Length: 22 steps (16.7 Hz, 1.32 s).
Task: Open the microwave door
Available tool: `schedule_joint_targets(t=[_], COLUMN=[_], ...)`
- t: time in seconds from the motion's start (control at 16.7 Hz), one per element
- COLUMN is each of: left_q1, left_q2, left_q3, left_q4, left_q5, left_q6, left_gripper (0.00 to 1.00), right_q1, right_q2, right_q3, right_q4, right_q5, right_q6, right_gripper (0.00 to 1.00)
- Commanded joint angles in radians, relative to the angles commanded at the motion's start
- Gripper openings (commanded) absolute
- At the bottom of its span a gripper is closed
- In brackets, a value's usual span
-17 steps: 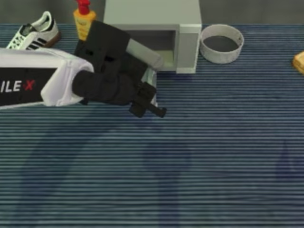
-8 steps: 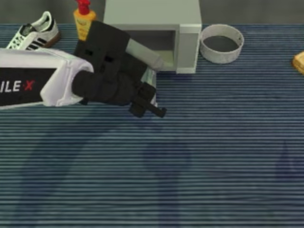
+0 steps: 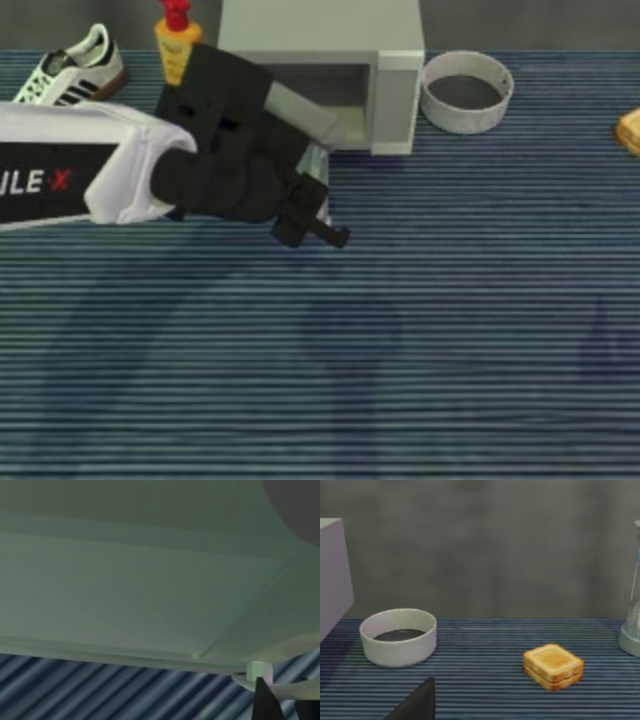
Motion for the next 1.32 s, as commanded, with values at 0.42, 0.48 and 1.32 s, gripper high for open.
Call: schedule_joint_targets(t=[0.42, 0.48, 1.32], left_q1=[0.032, 0.032, 0.032], left_q2=[-0.017, -0.017, -0.017], left_q3=[-0.018, -0.018, -0.018], left_q4=[-0.007, -0.007, -0.007], left_q5=[0.041, 0.041, 0.041], left_q6=[0.065, 0.065, 0.065], left_gripper=[0.0, 0.0, 0.0], right_q1=[0.0, 0.0, 0.0], right_q2=[0.0, 0.0, 0.0], right_q3=[0.0, 0.0, 0.0], right_q4=[0.0, 0.0, 0.0], right_q5=[0.0, 0.0, 0.0], right_q6=[0.0, 0.0, 0.0], right_gripper=[1.0, 1.0, 1.0])
